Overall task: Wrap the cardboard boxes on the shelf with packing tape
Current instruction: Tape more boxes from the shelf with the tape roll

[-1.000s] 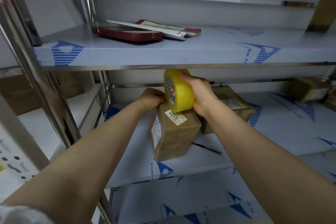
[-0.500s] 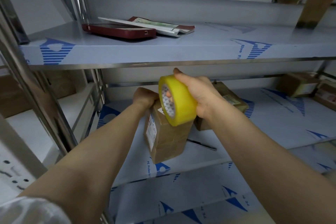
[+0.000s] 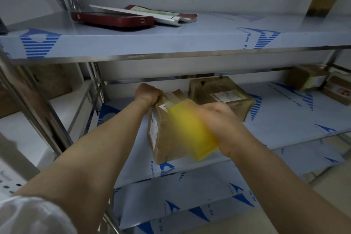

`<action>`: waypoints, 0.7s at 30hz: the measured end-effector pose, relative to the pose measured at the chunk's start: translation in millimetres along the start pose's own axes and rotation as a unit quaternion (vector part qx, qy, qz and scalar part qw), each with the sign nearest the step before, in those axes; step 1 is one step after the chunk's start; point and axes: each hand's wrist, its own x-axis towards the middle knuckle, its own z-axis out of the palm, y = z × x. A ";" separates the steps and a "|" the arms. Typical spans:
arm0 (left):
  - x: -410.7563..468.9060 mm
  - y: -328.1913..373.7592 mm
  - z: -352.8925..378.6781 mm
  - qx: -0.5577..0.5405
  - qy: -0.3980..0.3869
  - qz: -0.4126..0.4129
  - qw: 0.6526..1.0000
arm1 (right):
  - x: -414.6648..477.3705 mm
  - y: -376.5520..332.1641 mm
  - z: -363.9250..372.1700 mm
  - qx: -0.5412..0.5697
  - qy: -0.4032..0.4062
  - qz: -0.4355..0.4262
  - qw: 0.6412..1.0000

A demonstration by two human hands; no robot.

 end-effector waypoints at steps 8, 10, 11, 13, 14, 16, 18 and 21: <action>-3.8 2.6 -4.5 -0.113 -0.060 -0.040 0.991 | 0.8 36.9 1.2 0.022 0.019 0.028 0.999; -2.7 1.7 -2.9 -0.095 -0.085 -0.024 0.992 | 3.1 46.1 0.1 0.028 0.030 0.039 0.998; -2.5 1.1 -2.3 -0.073 -0.091 -0.012 0.993 | 5.0 50.9 -0.8 0.033 0.034 0.041 0.998; -1.7 -1.1 -0.9 -0.048 -0.087 0.005 0.995 | 5.9 55.2 -0.9 0.040 0.037 0.040 0.998; -1.2 -1.8 -0.7 -0.041 -0.086 0.009 0.995 | 7.1 57.0 -0.7 0.042 0.037 0.038 0.998; 0.1 -1.1 -2.1 -0.018 -0.093 0.015 0.995 | 9.6 60.5 0.9 0.038 0.038 0.031 0.998; 2.1 5.3 -3.9 0.068 -0.097 0.028 0.993 | 11.6 63.1 3.0 0.029 0.041 0.017 0.999; -7.3 23.4 5.2 0.351 -0.018 0.088 0.932 | 13.4 66.8 5.5 0.022 0.042 0.003 0.999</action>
